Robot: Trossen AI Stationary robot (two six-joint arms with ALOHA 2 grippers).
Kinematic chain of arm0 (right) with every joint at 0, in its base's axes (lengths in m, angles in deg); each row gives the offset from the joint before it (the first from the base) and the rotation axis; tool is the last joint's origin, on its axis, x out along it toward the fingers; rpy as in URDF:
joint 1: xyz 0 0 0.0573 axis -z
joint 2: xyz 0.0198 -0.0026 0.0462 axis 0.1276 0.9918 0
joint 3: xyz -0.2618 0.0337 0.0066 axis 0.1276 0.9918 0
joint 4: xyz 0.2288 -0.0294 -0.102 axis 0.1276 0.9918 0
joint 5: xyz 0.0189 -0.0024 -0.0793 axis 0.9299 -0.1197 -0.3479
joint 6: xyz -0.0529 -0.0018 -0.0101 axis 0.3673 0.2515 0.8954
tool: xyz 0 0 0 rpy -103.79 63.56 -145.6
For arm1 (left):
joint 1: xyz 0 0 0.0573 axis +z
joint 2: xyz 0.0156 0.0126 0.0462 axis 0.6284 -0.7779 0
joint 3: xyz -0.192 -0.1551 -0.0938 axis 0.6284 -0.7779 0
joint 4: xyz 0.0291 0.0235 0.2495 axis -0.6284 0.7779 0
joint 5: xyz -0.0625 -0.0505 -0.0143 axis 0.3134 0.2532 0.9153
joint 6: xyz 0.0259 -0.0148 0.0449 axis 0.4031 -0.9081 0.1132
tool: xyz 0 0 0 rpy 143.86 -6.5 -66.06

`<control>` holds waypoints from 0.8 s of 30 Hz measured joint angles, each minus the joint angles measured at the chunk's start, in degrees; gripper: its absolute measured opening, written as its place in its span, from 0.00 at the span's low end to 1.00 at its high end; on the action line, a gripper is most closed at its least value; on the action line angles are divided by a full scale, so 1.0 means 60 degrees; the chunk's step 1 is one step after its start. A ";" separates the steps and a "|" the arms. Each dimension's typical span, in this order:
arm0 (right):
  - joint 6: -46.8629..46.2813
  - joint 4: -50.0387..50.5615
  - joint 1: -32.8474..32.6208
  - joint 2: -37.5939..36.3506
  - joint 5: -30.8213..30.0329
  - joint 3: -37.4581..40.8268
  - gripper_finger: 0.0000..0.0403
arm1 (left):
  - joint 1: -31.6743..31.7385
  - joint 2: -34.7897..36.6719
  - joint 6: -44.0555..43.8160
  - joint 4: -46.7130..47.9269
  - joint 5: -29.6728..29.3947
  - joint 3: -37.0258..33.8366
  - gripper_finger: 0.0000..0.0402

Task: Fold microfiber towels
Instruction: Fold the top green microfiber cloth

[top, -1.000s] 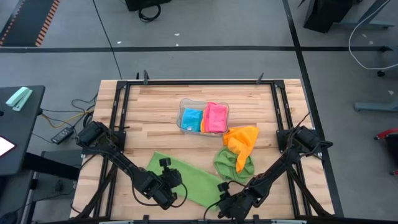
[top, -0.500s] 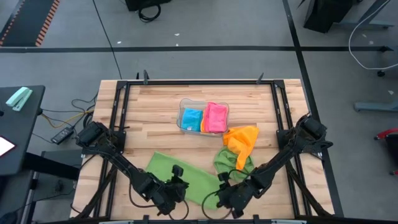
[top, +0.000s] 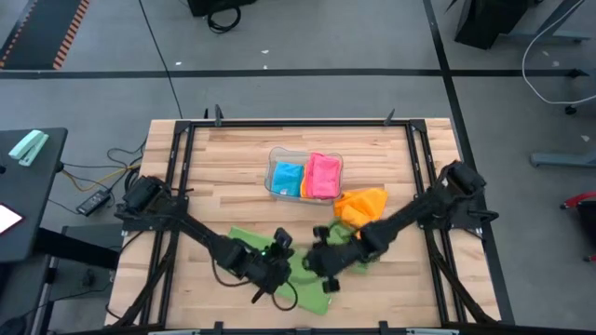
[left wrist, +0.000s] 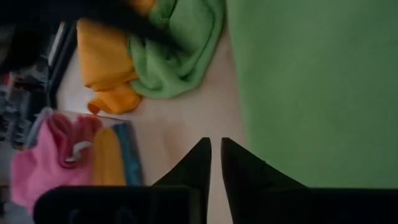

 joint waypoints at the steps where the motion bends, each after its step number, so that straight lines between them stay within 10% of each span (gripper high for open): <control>1: -0.0169 -0.0005 0.0179 -0.0139 -0.0004 0.0000 0.37 | 0.0087 0.0000 0.0203 0.0003 -0.0003 0.0000 0.11; 24: -0.4117 -0.0877 0.1236 -0.0681 -0.1784 -0.0004 0.37 | -0.0059 0.0000 -0.0089 -0.0276 0.0838 0.0223 0.04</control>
